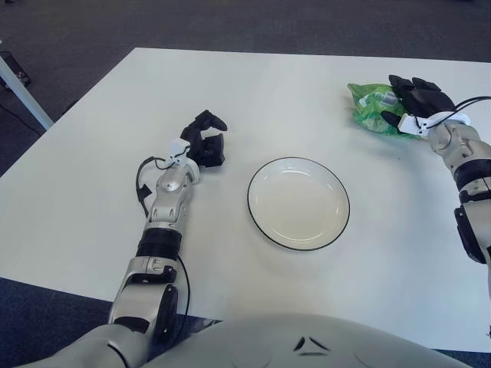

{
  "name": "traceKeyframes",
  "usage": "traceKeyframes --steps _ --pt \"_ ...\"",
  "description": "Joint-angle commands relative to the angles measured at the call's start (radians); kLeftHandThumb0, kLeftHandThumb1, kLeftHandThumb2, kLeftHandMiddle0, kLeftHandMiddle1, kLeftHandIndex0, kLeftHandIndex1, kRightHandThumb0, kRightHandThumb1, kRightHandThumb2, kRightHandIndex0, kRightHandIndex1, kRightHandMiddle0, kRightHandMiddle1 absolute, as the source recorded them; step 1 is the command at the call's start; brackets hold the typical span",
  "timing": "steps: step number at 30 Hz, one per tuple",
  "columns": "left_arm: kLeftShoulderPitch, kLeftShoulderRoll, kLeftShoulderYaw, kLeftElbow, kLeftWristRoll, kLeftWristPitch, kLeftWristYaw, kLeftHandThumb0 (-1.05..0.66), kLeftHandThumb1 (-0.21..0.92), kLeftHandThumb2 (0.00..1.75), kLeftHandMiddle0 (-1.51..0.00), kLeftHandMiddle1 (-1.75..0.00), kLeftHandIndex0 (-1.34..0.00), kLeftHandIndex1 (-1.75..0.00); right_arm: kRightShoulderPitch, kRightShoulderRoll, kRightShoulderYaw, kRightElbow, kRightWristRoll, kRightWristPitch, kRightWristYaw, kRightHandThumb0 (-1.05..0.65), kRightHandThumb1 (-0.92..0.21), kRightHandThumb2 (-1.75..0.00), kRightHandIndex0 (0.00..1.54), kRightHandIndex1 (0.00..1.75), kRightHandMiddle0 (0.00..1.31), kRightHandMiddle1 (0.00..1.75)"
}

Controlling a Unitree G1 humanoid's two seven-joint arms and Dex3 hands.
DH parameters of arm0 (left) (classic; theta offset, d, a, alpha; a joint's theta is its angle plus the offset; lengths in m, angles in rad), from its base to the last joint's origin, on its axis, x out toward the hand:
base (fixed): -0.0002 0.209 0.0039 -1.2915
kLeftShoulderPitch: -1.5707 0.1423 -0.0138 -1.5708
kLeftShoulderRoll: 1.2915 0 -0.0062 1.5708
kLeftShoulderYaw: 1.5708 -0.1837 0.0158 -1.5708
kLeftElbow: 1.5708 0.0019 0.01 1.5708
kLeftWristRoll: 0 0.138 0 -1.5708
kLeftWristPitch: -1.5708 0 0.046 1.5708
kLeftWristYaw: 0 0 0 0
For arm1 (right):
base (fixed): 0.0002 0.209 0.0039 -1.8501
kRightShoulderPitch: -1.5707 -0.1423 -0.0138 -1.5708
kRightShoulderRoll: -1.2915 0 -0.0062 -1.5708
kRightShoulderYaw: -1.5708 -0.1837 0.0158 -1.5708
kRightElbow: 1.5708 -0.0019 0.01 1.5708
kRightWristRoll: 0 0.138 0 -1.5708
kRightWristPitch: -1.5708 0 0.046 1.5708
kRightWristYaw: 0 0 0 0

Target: Put the snack into the plate.

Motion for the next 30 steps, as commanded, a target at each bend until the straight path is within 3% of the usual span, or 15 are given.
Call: traceKeyframes --steps 1,16,25,28,29,30 --pt "0.101 -0.021 -0.002 0.030 0.000 0.021 0.012 -0.46 0.38 1.24 -1.18 -1.75 -0.56 -1.75 -0.003 0.009 0.005 0.020 0.019 0.007 0.002 -1.05 -0.92 -1.04 0.00 0.00 0.00 0.00" --pt "0.110 -0.020 -0.006 -0.009 0.006 0.064 0.021 -0.46 0.38 1.24 -1.15 -1.75 -0.56 -1.75 0.009 0.025 0.021 0.046 0.023 0.025 0.036 -1.05 -0.92 -1.08 0.00 0.00 0.00 0.00" --pt "0.110 -0.021 -0.006 -0.008 0.003 0.055 0.019 -0.46 0.38 1.23 -1.14 -1.75 -0.56 -1.75 0.027 0.037 0.028 0.056 0.031 0.041 -0.005 -1.05 -0.92 -1.08 0.00 0.00 0.00 0.00" --pt "0.110 -0.022 -0.005 -0.008 0.002 0.052 0.018 -0.46 0.38 1.23 -1.14 -1.75 -0.56 -1.75 0.037 0.051 0.015 0.059 0.045 0.076 -0.056 -0.98 -0.92 -0.99 0.00 0.00 0.00 0.23" --pt "0.110 -0.023 -0.006 -0.008 0.002 0.051 0.019 -0.46 0.38 1.23 -1.14 -1.75 -0.56 -1.75 0.044 0.060 0.010 0.058 0.049 0.096 -0.092 -0.94 -0.92 -0.93 0.00 0.00 0.00 0.41" --pt "0.110 -0.024 -0.007 -0.008 0.003 0.049 0.019 -0.46 0.39 1.23 -1.14 -1.75 -0.56 -1.75 0.048 0.067 0.008 0.057 0.051 0.111 -0.117 -0.86 -0.91 -0.84 0.03 0.02 0.00 0.71"
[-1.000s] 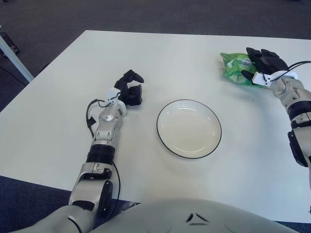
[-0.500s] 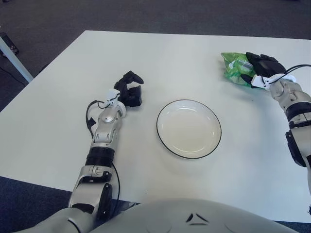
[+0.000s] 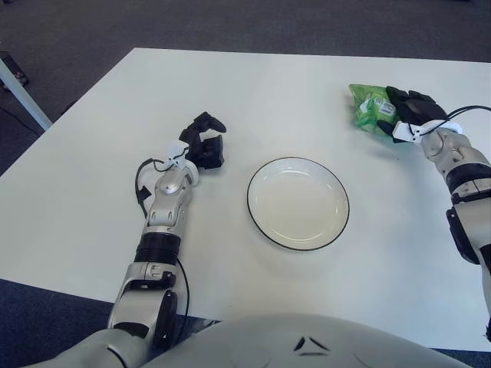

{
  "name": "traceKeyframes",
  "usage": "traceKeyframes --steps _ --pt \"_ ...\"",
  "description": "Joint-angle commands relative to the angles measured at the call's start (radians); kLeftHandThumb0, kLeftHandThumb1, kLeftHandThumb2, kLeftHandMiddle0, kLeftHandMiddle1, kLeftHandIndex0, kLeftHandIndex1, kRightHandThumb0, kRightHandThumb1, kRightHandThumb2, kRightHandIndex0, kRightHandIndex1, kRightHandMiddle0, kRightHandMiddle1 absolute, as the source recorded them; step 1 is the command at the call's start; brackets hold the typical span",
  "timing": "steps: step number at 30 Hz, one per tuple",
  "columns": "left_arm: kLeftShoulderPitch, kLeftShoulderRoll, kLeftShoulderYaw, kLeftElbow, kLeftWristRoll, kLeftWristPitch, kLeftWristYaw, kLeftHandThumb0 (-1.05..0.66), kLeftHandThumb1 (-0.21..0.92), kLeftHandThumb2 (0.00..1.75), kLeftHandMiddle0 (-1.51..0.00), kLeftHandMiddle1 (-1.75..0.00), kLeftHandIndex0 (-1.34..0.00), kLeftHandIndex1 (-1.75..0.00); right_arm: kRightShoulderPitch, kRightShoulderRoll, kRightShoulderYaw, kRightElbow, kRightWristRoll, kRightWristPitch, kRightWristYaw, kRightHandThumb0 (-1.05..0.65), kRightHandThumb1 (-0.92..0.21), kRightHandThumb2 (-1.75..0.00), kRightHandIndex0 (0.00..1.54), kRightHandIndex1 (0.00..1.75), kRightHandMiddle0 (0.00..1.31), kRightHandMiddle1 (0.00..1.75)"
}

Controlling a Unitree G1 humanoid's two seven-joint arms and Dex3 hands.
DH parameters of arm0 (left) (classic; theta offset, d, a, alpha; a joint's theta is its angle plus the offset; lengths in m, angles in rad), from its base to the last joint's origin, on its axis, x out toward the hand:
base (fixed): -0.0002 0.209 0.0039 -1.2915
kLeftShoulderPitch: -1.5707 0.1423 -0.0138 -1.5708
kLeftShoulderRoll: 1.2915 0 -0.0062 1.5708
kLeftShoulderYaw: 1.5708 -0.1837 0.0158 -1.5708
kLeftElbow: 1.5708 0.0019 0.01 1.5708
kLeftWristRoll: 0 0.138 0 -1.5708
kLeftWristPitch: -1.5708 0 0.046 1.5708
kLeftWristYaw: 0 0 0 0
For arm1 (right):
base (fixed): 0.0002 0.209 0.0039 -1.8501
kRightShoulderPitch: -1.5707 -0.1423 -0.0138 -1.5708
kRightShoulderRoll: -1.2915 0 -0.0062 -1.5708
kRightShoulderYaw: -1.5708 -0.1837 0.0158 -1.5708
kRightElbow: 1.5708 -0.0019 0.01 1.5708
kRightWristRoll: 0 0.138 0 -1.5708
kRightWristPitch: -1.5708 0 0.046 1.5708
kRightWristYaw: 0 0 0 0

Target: Put the snack into the plate.

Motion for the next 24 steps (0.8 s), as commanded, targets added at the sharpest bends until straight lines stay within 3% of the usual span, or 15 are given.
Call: traceKeyframes --steps 1,3,4,6,8,9,10,12,15,18,24 --pt "0.087 -0.022 -0.006 0.042 0.004 0.009 0.009 -0.46 0.39 1.23 -1.14 -1.75 -0.56 -1.75 0.036 0.034 -0.012 0.005 0.018 0.061 -0.096 -0.80 -0.90 -0.78 0.04 0.03 0.00 0.91" --pt "0.087 -0.022 -0.006 0.042 0.005 0.007 0.009 -0.46 0.39 1.23 -1.14 -1.75 -0.56 -1.75 0.042 0.048 -0.007 -0.003 0.010 0.095 -0.159 -0.72 -0.85 -0.76 0.09 0.07 0.00 1.16" --pt "0.087 -0.021 -0.007 0.042 0.005 0.006 0.009 -0.46 0.39 1.23 -1.14 -1.75 -0.56 -1.75 0.044 0.053 -0.004 -0.006 0.006 0.112 -0.188 -0.65 -0.87 -0.69 0.11 0.20 0.05 1.26" --pt "0.086 -0.022 -0.008 0.042 0.007 0.006 0.010 -0.45 0.39 1.23 -1.14 -1.75 -0.55 -1.75 0.048 0.059 0.000 -0.005 -0.001 0.138 -0.254 -0.48 -0.85 -0.64 0.04 0.77 0.19 1.52" --pt "0.086 -0.023 -0.009 0.042 0.007 0.005 0.009 -0.45 0.39 1.22 -1.15 -1.75 -0.55 -1.75 0.053 0.061 0.004 -0.002 -0.004 0.151 -0.295 -0.44 -0.74 -0.78 0.02 1.23 0.28 1.63" --pt "0.086 -0.022 -0.010 0.041 0.007 0.005 0.009 -0.45 0.39 1.22 -1.15 -1.75 -0.55 -1.75 0.055 0.061 0.004 -0.001 -0.003 0.153 -0.312 -0.42 -0.69 -0.83 0.01 1.41 0.32 1.67" --pt "0.086 -0.022 -0.010 0.041 0.006 0.003 0.007 -0.45 0.39 1.22 -1.15 -1.75 -0.55 -1.75 0.057 0.061 0.002 0.000 0.001 0.152 -0.331 -0.34 -0.68 -0.85 0.04 1.48 0.35 1.66" --pt "0.087 -0.021 -0.010 0.041 0.006 0.000 0.006 -0.45 0.39 1.22 -1.16 -1.75 -0.55 -1.75 0.062 0.063 -0.005 -0.001 0.011 0.149 -0.360 -0.14 -0.45 -1.13 0.30 1.56 0.51 1.71" --pt "0.087 -0.023 -0.012 0.042 0.008 -0.003 0.008 -0.45 0.40 1.22 -1.16 -1.75 -0.55 -1.75 0.066 0.065 -0.018 -0.002 0.028 0.138 -0.382 -0.04 -0.23 -1.34 0.57 1.50 0.64 1.73" --pt "0.086 -0.024 -0.011 0.044 0.007 -0.008 0.007 -0.45 0.40 1.22 -1.16 -1.75 -0.55 -1.75 0.069 0.069 -0.047 -0.007 0.059 0.116 -0.401 -0.01 -0.10 -1.45 0.76 1.40 0.71 1.74" --pt "0.086 -0.025 -0.009 0.048 -0.001 -0.017 0.001 -0.45 0.40 1.21 -1.16 -1.75 -0.55 -1.75 0.071 0.073 -0.076 -0.014 0.100 0.092 -0.380 0.00 -0.03 -1.50 0.91 1.30 0.73 1.75"
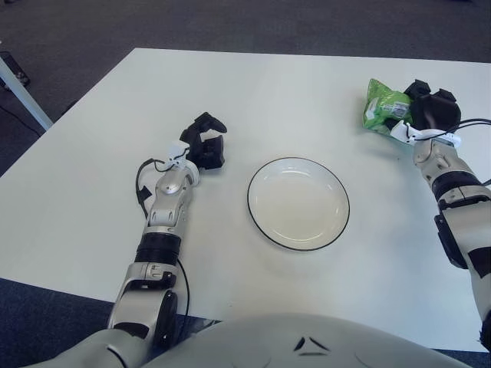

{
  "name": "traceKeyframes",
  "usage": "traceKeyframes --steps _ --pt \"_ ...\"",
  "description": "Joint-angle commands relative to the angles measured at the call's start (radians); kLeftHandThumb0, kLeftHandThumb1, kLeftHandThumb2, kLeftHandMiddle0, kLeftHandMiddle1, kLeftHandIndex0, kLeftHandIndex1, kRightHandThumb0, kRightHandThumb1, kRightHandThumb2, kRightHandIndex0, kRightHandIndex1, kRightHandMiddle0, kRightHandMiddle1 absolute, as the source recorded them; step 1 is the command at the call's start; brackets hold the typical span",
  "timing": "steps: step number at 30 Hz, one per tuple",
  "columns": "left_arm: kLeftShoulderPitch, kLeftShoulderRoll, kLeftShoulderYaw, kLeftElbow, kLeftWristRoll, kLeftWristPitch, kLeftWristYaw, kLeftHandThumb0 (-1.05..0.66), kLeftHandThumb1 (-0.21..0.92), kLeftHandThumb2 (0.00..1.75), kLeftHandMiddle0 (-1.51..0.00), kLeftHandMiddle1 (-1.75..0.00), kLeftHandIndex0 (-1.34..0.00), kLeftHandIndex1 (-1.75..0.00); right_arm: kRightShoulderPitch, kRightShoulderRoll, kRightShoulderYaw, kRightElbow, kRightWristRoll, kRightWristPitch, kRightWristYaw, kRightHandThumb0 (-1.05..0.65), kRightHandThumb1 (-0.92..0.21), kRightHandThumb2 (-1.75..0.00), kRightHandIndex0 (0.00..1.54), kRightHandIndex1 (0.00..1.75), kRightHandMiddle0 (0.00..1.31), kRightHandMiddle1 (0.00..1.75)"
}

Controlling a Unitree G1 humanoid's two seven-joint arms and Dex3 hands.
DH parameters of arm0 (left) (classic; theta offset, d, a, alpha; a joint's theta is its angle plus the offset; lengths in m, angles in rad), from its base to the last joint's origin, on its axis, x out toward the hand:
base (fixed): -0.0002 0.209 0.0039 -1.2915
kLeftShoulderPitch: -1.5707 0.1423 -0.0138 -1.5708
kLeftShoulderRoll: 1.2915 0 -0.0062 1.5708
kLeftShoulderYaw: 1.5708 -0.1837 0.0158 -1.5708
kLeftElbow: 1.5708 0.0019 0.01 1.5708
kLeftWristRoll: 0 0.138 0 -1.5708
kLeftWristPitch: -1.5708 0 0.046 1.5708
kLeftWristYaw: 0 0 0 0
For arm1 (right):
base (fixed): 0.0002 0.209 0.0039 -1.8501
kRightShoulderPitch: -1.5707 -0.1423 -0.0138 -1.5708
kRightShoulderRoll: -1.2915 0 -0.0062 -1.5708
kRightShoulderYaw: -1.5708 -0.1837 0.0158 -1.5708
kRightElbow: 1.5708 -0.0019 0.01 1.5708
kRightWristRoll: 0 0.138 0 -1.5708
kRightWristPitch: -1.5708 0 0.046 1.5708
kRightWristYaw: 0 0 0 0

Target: Put the snack into the plate.

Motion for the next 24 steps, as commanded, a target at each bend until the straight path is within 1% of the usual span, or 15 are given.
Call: traceKeyframes --steps 1,5,11,13,16,17,21,24 --pt "0.086 -0.024 -0.004 0.045 -0.002 -0.011 0.000 -0.45 0.40 1.21 -1.16 -1.75 -0.55 -1.75 0.034 0.018 -0.017 -0.009 0.031 -0.010 0.034 0.00 -0.03 -1.50 0.91 1.29 0.73 1.75" --pt "0.082 -0.024 -0.004 0.048 -0.002 -0.011 0.002 -0.45 0.40 1.21 -1.16 -1.75 -0.54 -1.75 0.036 0.013 -0.031 -0.027 0.050 -0.015 0.065 0.00 -0.02 -1.52 0.93 1.34 0.70 1.75" --pt "0.082 -0.023 -0.004 0.048 -0.002 -0.010 0.000 -0.45 0.40 1.21 -1.15 -1.75 -0.54 -1.75 0.057 -0.014 -0.058 -0.097 0.080 -0.021 0.105 0.00 -0.07 -1.51 0.88 1.47 0.61 1.75" --pt "0.080 -0.022 -0.005 0.050 -0.002 -0.012 -0.001 -0.45 0.40 1.21 -1.15 -1.75 -0.54 -1.75 0.081 -0.037 -0.083 -0.182 0.103 -0.016 0.140 0.00 -0.08 -1.51 0.87 1.49 0.59 1.75" --pt "0.078 -0.021 -0.007 0.053 0.002 -0.014 0.000 -0.45 0.40 1.21 -1.15 -1.75 -0.54 -1.75 0.124 -0.049 -0.129 -0.320 0.146 0.008 0.196 0.00 -0.10 -1.49 0.85 1.52 0.56 1.75" --pt "0.079 -0.021 -0.007 0.053 0.002 -0.015 0.001 -0.45 0.40 1.21 -1.15 -1.75 -0.54 -1.75 0.137 -0.050 -0.140 -0.353 0.154 0.018 0.209 0.00 -0.10 -1.49 0.85 1.53 0.56 1.75" --pt "0.078 -0.020 -0.007 0.055 0.001 -0.013 -0.001 -0.45 0.40 1.21 -1.16 -1.75 -0.54 -1.75 0.176 -0.047 -0.183 -0.454 0.187 0.009 0.242 0.00 -0.11 -1.49 0.84 1.55 0.54 1.75" --pt "0.077 -0.020 -0.006 0.056 -0.002 -0.011 -0.003 -0.45 0.40 1.21 -1.15 -1.75 -0.54 -1.75 0.200 -0.051 -0.204 -0.534 0.195 0.011 0.267 0.00 -0.11 -1.50 0.84 1.56 0.54 1.75"
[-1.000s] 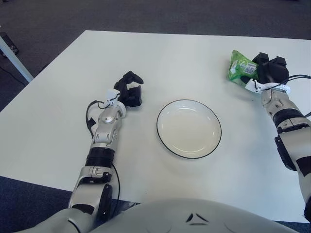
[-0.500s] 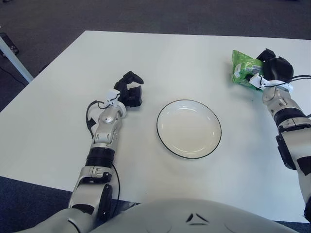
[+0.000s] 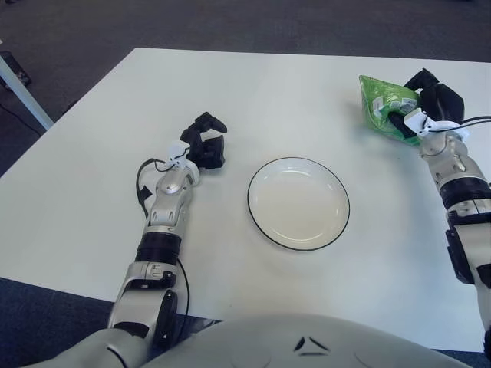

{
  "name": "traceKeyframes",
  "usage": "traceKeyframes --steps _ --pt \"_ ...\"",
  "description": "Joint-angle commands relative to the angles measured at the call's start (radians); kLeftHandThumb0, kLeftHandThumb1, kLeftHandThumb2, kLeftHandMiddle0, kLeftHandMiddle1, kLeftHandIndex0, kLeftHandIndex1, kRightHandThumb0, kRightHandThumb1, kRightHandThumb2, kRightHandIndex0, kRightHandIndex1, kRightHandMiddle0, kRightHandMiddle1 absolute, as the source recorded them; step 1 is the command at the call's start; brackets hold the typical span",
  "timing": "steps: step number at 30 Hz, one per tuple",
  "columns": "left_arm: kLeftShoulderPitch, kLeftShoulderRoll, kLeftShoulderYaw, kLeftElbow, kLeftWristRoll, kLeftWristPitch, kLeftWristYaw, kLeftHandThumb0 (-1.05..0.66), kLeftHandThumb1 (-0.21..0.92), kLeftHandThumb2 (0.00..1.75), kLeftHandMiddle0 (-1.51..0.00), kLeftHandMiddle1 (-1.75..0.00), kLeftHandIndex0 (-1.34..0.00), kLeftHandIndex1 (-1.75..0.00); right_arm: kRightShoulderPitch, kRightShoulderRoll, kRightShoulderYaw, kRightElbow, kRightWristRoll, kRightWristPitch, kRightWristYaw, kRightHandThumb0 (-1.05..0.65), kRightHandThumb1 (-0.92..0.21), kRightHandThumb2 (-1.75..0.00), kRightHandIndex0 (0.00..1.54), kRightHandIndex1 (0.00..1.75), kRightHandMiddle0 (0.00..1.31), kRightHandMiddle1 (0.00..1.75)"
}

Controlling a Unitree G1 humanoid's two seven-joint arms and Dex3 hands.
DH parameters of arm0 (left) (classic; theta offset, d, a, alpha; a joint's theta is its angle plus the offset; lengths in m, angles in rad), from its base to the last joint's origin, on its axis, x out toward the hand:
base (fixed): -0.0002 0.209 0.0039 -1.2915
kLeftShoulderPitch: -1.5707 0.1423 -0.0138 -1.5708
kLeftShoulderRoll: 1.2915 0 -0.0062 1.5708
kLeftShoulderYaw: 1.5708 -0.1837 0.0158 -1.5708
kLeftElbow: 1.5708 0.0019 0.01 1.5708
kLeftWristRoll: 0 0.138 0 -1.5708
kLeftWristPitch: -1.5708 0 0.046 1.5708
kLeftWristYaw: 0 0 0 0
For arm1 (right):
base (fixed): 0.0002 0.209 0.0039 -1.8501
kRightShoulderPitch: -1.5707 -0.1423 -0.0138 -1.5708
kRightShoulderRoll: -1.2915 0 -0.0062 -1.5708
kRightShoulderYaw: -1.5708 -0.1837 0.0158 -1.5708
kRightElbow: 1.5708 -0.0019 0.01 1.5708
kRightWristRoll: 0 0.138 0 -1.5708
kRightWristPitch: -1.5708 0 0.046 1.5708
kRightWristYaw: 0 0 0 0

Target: Put the snack into the plate.

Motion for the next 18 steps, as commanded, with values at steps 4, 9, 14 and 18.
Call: traceKeyframes --steps 4,9,14,18 --pt "0.074 -0.020 -0.002 0.059 -0.004 -0.006 -0.005 -0.45 0.41 1.21 -1.15 -1.75 -0.54 -1.75 0.052 -0.017 -0.053 -0.189 0.028 0.008 0.070 0.00 -0.09 -1.53 0.86 1.57 0.55 1.75" --pt "0.073 -0.019 -0.004 0.058 0.000 -0.004 -0.002 -0.45 0.41 1.20 -1.16 -1.75 -0.54 -1.75 0.127 -0.022 -0.102 -0.407 0.044 0.067 0.151 0.00 -0.07 -1.55 0.86 1.58 0.56 1.75" --pt "0.068 -0.019 -0.003 0.066 0.001 -0.002 -0.001 -0.45 0.41 1.20 -1.15 -1.75 -0.53 -1.75 0.160 -0.003 -0.128 -0.551 0.041 0.137 0.208 0.00 -0.06 -1.57 0.87 1.59 0.57 1.75" --pt "0.065 -0.019 -0.002 0.070 0.000 -0.001 0.000 -0.45 0.42 1.19 -1.15 -1.75 -0.53 -1.75 0.176 0.013 -0.138 -0.664 0.030 0.198 0.249 0.00 -0.05 -1.58 0.88 1.60 0.58 1.75"
